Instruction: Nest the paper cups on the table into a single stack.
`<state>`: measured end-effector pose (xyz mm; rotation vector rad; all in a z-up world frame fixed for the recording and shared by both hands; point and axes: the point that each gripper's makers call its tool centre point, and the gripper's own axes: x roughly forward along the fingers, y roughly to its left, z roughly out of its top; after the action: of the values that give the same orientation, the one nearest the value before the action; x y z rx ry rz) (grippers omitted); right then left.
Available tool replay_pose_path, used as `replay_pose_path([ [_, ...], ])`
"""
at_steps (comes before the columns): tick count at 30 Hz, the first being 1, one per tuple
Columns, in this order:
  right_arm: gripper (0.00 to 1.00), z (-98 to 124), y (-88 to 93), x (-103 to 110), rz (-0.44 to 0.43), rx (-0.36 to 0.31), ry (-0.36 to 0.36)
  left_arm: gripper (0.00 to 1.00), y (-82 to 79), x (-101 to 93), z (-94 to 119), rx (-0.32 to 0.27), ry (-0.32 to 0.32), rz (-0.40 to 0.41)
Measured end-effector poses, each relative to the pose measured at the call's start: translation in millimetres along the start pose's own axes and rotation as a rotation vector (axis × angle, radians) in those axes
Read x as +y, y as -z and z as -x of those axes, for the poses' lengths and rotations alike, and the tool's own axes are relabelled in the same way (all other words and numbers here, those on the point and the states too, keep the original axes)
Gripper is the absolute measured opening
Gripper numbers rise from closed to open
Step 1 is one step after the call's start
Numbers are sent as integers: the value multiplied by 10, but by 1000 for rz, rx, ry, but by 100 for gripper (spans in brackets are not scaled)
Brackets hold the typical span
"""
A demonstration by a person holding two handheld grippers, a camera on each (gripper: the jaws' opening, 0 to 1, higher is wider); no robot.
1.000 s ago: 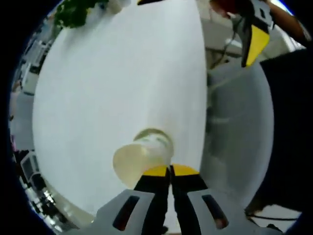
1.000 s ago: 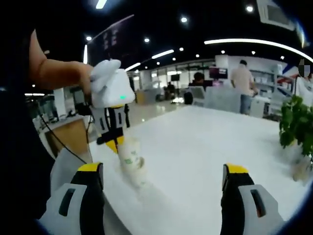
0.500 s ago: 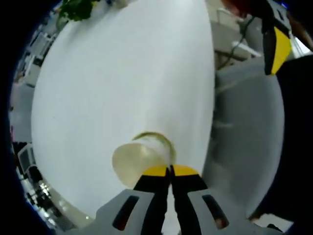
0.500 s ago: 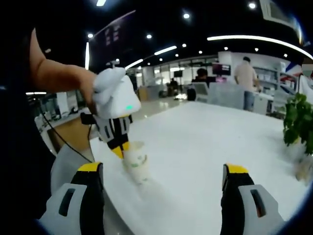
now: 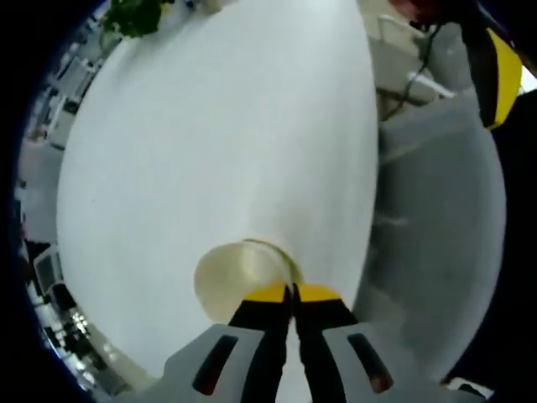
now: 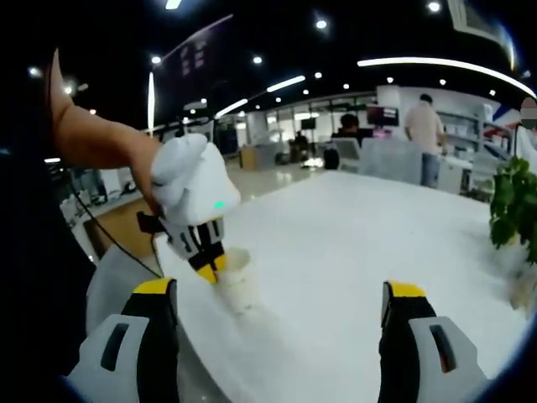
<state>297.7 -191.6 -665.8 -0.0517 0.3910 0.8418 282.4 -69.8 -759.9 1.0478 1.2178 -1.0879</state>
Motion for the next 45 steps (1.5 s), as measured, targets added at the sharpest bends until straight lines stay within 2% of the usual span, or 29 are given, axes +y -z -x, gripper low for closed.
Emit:
replay_pose_path([
  [4,100,-2,-8,-11,2,0,-3,3,-1,41,9,-13,-26,28],
  [7,100,-3,-3,-13,4,-1,-10,15,-19,124,25,-38,-75,15],
  [11,100,-7,14,-24,5,3,-17,26,-15,135,45,-65,-65,40],
  [15,100,-8,8,-39,8,2,-29,38,-25,243,69,-109,-117,50],
  [22,100,-34,-9,-55,8,-3,-65,41,-23,334,154,-169,-147,88],
  [23,100,-38,-5,-51,7,-2,-72,44,-19,310,155,-174,-134,114],
  [24,100,-44,-2,-41,6,-3,-81,51,-30,292,136,-187,-120,140],
  [25,100,-47,-2,-33,6,-4,-90,68,-20,297,99,-186,-128,167],
  [26,100,-51,-4,-26,8,-7,-97,75,-2,285,61,-178,-124,172],
  [27,100,-61,-3,-23,16,-9,-106,72,3,251,30,-178,-118,142],
  [28,100,-71,5,-29,20,-8,-107,62,0,277,32,-181,-136,101],
  [29,100,-89,21,-46,22,-2,-107,58,19,308,44,-177,-168,91],
  [30,100,-93,29,-57,22,4,-104,59,21,277,50,-183,-157,97],
  [31,100,-92,20,-76,18,1,-96,65,-22,229,63,-219,-126,121],
  [33,100,-95,-13,-105,12,-15,-81,67,-49,208,99,-258,-95,150],
  [34,100,-98,-16,-119,14,-15,-71,65,-37,222,121,-264,-95,149],
  [36,100,-119,-36,-151,14,-27,-43,65,-45,252,207,-311,-91,141],
  [38,100,-141,-52,-151,3,-41,-25,71,-63,321,327,-389,-101,171],
  [39,100,-165,-59,-142,1,-50,-7,76,-95,404,419,-470,-133,167],
  [40,100,-178,-59,-149,7,-52,12,87,-122,471,489,-529,-169,146],
  [41,100,-196,-36,-147,22,-35,40,96,-80,530,536,-569,-196,151],
  [42,100,-205,-31,-122,22,-26,44,98,-16,563,559,-576,-212,164],
  [45,100,-223,-117,-56,26,-57,61,99,97,784,796,-722,-347,136],
])
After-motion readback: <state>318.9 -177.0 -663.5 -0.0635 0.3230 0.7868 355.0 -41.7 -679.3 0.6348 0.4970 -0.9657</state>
